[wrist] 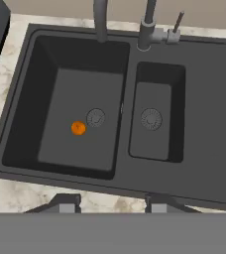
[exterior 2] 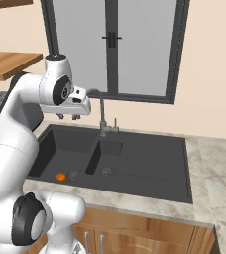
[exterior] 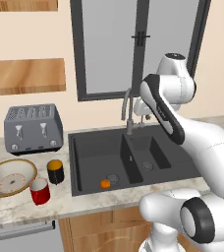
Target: Clear the mugs and bowl far away from the sink.
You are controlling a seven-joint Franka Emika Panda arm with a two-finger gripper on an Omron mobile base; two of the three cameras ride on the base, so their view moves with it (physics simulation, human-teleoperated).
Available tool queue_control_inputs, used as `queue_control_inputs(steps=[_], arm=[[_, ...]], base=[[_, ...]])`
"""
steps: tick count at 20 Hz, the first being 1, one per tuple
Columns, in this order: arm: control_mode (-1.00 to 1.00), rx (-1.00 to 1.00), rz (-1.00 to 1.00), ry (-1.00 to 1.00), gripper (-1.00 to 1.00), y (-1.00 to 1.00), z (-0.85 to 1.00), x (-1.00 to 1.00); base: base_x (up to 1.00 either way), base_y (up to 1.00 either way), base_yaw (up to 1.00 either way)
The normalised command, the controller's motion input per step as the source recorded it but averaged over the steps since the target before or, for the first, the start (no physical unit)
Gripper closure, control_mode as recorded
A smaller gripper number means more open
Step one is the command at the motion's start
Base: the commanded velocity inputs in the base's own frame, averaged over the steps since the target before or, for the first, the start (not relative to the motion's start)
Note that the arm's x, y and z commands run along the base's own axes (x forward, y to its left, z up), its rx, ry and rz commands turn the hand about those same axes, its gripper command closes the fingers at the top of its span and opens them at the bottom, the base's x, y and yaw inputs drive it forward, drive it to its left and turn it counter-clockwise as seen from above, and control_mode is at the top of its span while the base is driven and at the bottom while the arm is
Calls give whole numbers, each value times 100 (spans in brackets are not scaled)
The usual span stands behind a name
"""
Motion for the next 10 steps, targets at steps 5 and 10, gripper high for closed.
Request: queue_control_inputs(steps=[5,10], arm=[[-100,0,0,0,-100,2,0,-26],[-100,0,0,-3,-100,9,0,-42]], base=[[0,0,0],[0,0,0]])
